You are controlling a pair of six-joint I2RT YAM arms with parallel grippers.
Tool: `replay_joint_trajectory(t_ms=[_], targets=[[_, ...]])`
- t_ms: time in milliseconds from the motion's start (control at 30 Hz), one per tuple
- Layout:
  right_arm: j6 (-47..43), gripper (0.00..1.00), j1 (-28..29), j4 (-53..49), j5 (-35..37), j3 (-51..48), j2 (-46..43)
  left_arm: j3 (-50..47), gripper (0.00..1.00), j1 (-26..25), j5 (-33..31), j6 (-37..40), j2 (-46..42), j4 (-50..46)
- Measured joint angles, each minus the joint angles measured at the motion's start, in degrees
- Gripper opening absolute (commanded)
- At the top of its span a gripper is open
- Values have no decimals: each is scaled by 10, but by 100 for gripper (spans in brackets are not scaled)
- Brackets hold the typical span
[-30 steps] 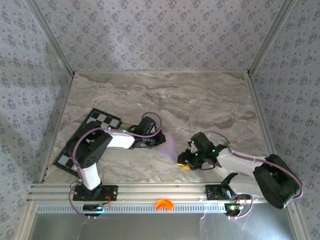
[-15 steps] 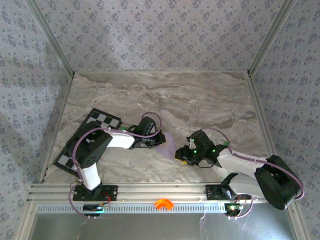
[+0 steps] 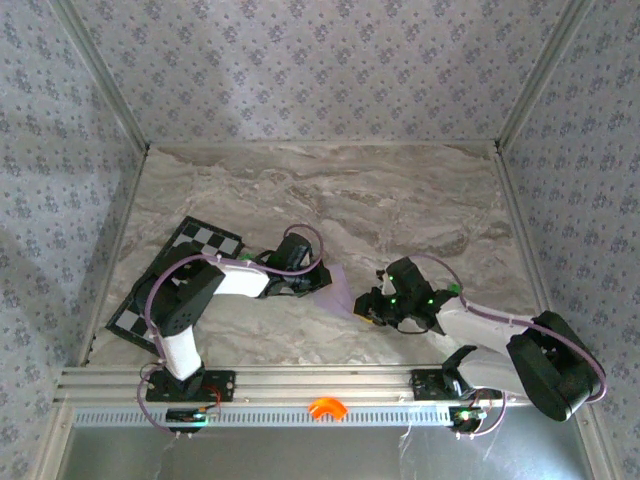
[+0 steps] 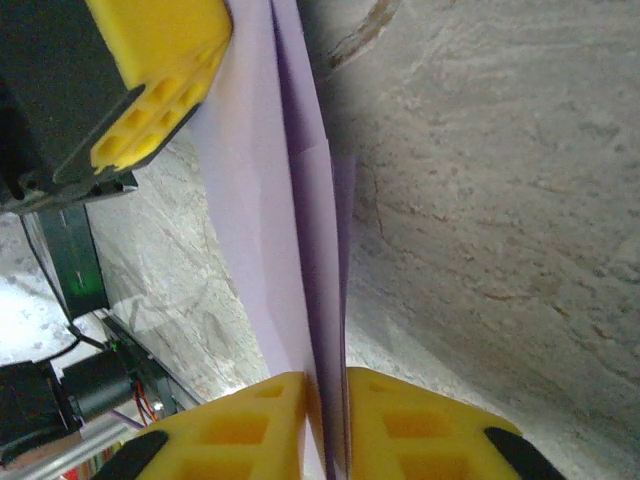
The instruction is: Fold a paper plane with a square sheet of paper (pick it up from the middle)
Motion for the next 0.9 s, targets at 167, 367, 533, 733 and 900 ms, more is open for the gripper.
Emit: replay_joint_trajectory(t_ms=[167,367,533,733,900], targets=[[-8,6,-2,6,-8,-4,0,0,8,2,0,-1,-1,0],[-42,2,-5,14,-10,-27,-30,-7,20,7,0,-5,-25,-6],[-104,0,-3,13,3,-35,-85,-18,26,9,-5,-4,-85,-10],[-197,0,12,12,57,-49,-188,-45,30,9,-43,3,-196,-24],[-259,0,30,4,121,-58,-258,-70,32,9,-85,14,-287,-63]])
